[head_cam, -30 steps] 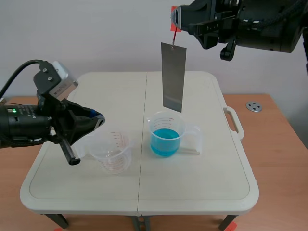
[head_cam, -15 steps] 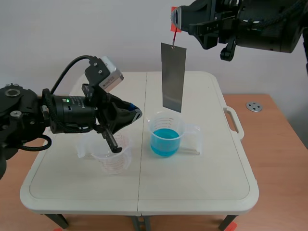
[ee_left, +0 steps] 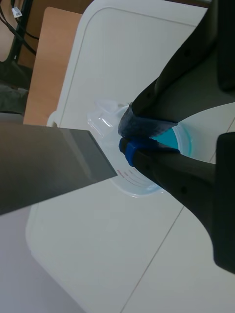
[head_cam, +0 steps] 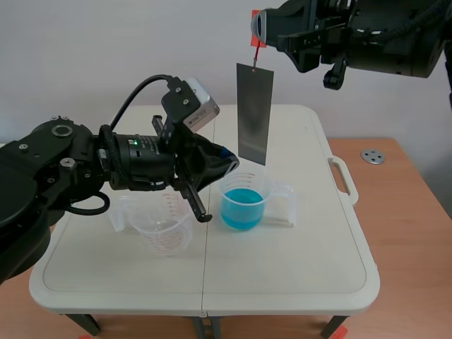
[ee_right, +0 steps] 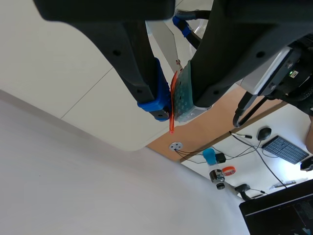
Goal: Hold the metal plate by the orange handle, dip it into the blue solution, take it out and point at it, then put the plate back in the beaker on the left.
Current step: 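Raise the plate and point at it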
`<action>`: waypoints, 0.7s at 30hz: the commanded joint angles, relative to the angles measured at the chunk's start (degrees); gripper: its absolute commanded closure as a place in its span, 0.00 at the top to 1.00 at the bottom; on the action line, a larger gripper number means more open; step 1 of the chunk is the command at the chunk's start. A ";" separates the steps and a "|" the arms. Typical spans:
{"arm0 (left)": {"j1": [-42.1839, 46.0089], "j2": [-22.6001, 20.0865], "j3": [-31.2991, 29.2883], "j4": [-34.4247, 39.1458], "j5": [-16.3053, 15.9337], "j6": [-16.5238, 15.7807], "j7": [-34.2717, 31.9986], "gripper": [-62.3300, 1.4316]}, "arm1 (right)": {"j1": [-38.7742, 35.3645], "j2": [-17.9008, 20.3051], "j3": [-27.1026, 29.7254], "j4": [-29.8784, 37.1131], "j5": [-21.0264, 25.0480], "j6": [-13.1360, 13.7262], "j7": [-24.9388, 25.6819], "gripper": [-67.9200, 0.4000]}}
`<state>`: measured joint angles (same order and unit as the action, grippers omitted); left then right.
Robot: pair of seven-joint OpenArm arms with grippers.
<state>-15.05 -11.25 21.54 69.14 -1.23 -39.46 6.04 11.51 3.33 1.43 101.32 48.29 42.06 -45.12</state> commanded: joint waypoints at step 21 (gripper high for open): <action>-0.33 0.09 -0.07 -1.42 0.92 1.38 -1.73 0.05 | 0.87 0.17 0.17 1.51 1.05 0.66 0.85 0.02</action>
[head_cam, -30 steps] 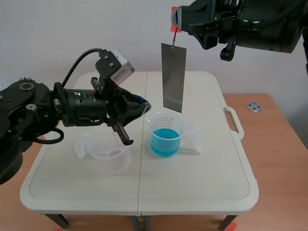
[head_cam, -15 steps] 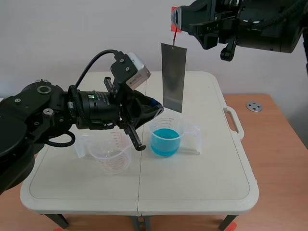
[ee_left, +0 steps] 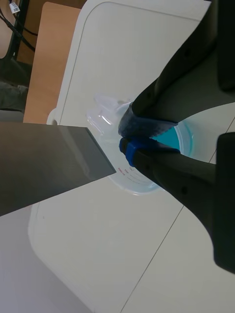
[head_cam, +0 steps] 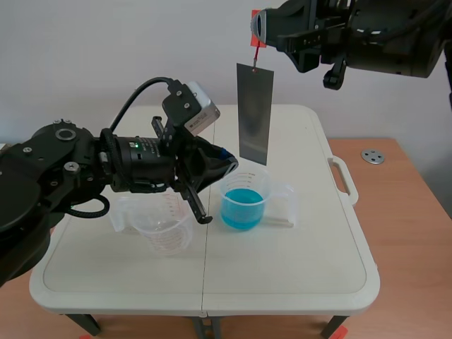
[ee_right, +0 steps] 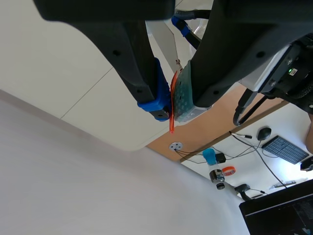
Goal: Hold the metal plate by the orange handle, dip it into the blue solution, take it out and point at it, then put the plate back in the beaker on the left.
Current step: 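Raise the plate and point at it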
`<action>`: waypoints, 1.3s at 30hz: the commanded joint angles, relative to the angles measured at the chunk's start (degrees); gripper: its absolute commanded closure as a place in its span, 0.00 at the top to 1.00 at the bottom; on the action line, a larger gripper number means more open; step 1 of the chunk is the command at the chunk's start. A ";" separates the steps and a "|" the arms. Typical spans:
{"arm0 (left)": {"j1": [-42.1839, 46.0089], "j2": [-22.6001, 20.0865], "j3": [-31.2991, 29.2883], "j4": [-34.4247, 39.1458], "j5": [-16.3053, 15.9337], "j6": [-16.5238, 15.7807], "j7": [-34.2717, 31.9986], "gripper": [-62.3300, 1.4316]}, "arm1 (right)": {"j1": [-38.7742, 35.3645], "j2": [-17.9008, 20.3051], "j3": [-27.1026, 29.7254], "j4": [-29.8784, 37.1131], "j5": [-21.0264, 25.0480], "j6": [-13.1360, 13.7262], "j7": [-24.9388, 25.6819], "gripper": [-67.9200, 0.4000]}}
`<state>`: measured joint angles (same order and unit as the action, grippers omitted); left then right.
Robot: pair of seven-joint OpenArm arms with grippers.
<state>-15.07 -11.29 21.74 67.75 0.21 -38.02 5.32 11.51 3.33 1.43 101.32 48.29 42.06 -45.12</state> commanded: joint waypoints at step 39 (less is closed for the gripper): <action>54.49 -32.24 -39.54 25.33 -19.76 7.50 -15.10 0.05 | 1.16 0.13 -3.02 1.51 1.46 0.66 1.79 0.02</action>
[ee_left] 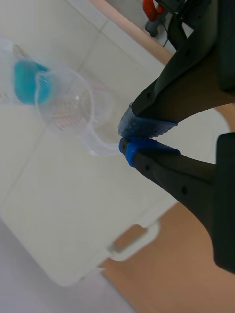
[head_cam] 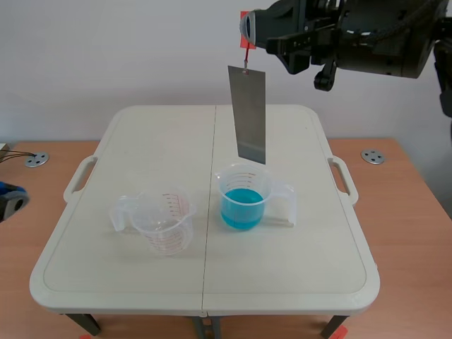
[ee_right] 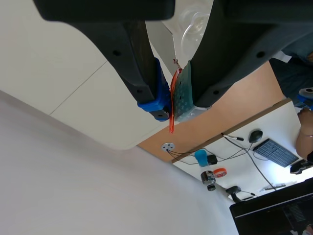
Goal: Hold the metal plate by the orange handle, dip it into the blue solution, take it out and point at it, then put the plate back in the beaker on the left.
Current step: 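Raise the plate and point at it, then put the plate into the left beaker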
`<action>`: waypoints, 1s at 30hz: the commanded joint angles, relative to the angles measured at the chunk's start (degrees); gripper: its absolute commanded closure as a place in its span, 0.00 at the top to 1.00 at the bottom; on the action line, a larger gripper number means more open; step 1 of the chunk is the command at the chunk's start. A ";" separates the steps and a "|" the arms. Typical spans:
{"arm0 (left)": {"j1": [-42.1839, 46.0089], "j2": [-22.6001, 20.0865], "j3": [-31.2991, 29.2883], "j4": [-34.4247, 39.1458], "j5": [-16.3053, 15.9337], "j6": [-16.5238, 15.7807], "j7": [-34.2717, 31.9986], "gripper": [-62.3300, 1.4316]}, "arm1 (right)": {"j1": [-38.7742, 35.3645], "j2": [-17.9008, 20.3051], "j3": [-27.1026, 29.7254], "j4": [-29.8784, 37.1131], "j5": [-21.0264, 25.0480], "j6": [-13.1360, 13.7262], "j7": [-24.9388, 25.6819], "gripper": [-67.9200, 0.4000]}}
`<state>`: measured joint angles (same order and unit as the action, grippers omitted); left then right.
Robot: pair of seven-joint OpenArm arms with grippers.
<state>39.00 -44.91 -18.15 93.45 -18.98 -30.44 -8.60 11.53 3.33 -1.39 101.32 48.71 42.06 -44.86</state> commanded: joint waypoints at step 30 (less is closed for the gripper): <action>27.82 21.62 -10.47 -1.95 12.90 0.70 -0.81 0.05 | 5.60 -8.31 -15.61 1.49 -2.95 0.66 2.12 0.02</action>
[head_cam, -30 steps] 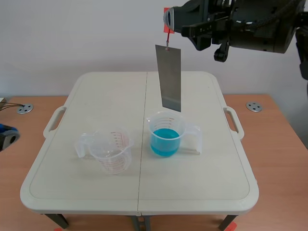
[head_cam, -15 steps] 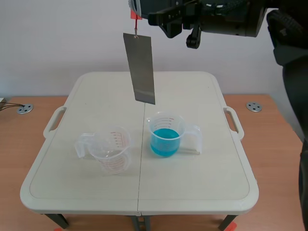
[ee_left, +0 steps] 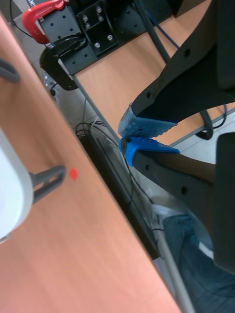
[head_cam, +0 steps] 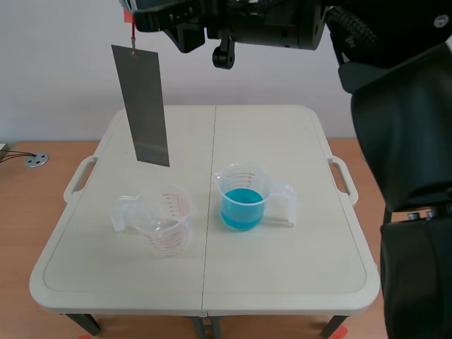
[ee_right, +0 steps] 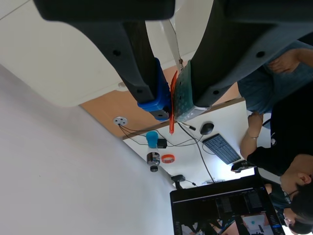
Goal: Hold the metal plate by the orange handle, dip it into the blue solution, take it out and point at it, then put the plate back in the beaker on the left.
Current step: 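Put the plate into the left beaker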
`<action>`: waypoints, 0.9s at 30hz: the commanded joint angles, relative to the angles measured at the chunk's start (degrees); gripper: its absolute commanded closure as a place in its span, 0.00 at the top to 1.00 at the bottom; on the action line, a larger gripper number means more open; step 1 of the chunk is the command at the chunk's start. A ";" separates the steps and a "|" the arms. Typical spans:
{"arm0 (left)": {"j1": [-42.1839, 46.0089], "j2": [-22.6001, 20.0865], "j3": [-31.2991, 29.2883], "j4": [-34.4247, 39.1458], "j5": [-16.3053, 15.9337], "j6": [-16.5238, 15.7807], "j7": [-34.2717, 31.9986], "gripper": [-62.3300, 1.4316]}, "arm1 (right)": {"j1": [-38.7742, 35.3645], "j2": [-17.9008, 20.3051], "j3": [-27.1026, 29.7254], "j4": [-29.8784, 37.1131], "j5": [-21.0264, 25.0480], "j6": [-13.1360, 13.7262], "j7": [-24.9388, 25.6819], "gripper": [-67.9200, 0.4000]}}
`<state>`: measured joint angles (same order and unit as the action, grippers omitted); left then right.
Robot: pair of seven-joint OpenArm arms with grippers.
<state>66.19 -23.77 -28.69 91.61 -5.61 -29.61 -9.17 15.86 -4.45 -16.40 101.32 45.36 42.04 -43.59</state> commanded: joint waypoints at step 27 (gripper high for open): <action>0.28 1.20 0.07 -0.50 2.43 -0.11 2.67 0.05 | 0.94 -0.92 -4.68 -0.15 -0.37 0.68 1.07 0.02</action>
<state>66.17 -22.87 -28.64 90.87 -2.61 -29.61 -6.02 15.84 -5.23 -21.12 101.23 44.36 42.06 -43.55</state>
